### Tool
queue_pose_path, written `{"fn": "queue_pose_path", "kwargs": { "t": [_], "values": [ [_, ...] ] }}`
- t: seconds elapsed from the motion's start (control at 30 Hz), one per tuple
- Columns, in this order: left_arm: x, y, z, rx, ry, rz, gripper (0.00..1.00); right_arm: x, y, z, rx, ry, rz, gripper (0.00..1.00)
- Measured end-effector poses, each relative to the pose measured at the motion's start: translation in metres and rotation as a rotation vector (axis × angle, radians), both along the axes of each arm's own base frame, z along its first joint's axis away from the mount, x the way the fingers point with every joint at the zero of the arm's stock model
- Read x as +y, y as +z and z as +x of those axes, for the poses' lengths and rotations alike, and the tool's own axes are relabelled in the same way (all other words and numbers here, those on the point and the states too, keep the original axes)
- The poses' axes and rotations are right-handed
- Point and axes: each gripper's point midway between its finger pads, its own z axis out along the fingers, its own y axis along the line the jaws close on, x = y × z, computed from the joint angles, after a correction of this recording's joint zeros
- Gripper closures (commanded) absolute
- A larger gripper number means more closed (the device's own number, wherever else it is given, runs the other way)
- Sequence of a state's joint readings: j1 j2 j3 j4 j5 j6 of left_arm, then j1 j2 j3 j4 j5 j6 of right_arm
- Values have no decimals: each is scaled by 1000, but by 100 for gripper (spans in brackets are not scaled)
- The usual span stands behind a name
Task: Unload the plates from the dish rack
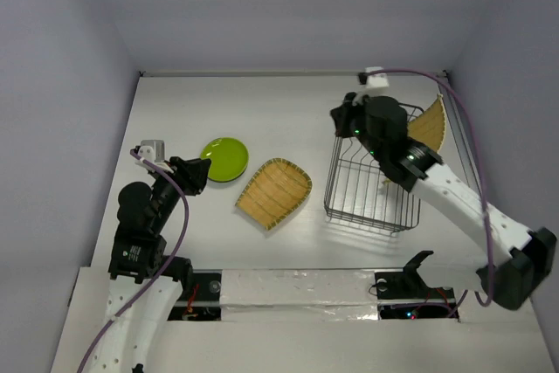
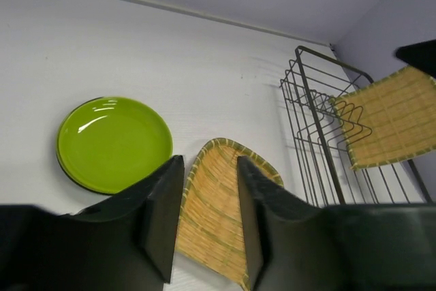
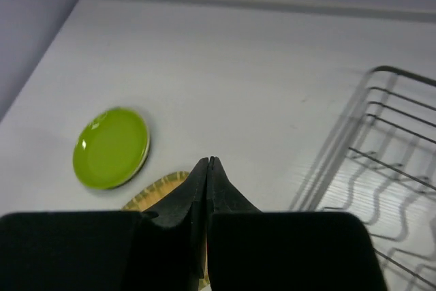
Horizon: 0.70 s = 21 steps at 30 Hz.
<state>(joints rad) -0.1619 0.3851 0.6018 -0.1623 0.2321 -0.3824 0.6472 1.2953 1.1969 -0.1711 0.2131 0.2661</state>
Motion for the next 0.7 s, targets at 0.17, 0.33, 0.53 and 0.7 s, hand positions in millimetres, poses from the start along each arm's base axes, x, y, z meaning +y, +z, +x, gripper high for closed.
{"fn": "queue_pose_path", "kwargs": {
  "t": [0.17,0.33,0.53,0.7],
  "values": [
    [0,3,-2,-13,1,-3,99,-101,36,-16,-107,-328,113,100],
    [1,5,-3,-21,2,-4,98,-199,9,-31,-72,-604,127,100],
    [0,8,-6,-35,-4,-7,88,-235,10,-67,-71,-746,112,47],
    [-1,8,-6,-35,-11,-7,85,-267,8,-80,-72,-887,85,34]
  ]
}}
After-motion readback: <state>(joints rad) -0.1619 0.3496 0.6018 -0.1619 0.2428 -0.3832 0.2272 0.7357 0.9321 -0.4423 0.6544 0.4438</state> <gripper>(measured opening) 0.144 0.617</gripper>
